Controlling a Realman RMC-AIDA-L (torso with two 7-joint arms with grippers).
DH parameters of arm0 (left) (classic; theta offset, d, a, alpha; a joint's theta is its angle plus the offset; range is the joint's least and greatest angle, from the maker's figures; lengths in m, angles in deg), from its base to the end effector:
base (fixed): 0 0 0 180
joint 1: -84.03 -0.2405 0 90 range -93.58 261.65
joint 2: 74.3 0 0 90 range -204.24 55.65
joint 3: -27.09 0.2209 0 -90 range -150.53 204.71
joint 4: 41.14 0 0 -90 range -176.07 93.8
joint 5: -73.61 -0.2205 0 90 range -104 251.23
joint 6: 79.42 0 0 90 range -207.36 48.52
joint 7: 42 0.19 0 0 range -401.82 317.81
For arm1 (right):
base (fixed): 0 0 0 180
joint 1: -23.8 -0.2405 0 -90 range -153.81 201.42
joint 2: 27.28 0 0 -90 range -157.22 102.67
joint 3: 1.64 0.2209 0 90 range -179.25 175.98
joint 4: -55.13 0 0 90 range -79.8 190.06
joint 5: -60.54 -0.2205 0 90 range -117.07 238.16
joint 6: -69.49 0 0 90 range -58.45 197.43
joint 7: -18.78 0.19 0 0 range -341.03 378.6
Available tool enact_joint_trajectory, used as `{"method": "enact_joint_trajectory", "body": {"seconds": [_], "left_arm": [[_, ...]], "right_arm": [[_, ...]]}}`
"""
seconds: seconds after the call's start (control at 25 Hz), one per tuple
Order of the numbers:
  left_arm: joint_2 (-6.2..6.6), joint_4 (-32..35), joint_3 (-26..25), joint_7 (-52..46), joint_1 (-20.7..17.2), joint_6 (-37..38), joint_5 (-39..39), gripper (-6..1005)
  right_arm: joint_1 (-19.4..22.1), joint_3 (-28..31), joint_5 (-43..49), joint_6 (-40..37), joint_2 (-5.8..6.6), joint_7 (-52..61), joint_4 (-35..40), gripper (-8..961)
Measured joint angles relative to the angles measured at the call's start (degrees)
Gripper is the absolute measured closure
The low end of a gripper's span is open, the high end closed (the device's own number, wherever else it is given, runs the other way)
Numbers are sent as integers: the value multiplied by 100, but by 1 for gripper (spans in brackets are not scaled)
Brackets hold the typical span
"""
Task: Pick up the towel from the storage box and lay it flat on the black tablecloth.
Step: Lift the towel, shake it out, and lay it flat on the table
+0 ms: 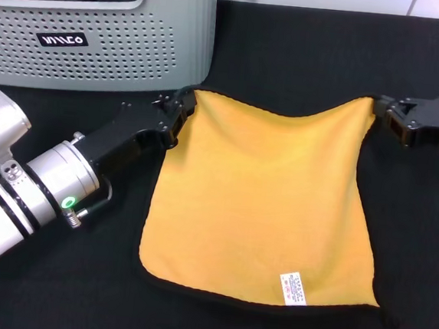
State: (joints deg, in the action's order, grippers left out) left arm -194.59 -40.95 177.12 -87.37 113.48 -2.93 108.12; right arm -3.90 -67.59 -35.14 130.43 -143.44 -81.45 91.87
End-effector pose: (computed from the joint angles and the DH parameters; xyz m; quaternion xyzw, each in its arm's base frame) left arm -0.2474 0.3317 -0.0736 -0.8009 -0.3130 -0.4000 0.3172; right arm 0.2236 0.4000 -0.0253 -0.8943 0.2556 0.2467 0.2722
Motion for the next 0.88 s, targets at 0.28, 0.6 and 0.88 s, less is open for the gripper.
{"method": "enact_joint_trajectory", "body": {"seconds": [0.28, 0.6, 0.88], "left_arm": [[-9, 117, 0, 387, -11, -328, 426, 972], [-12, 184, 0, 610, 22, -715, 643, 971], [-20, 366, 0, 945, 29, -1069, 649, 971]], "right_arm": [[-313, -36, -129, -488, -7, -251, -407, 846], [-569, -351, -377, -864, -3, -392, -679, 838], [-732, -632, -582, -1208, -2, -453, -775, 831]]}}
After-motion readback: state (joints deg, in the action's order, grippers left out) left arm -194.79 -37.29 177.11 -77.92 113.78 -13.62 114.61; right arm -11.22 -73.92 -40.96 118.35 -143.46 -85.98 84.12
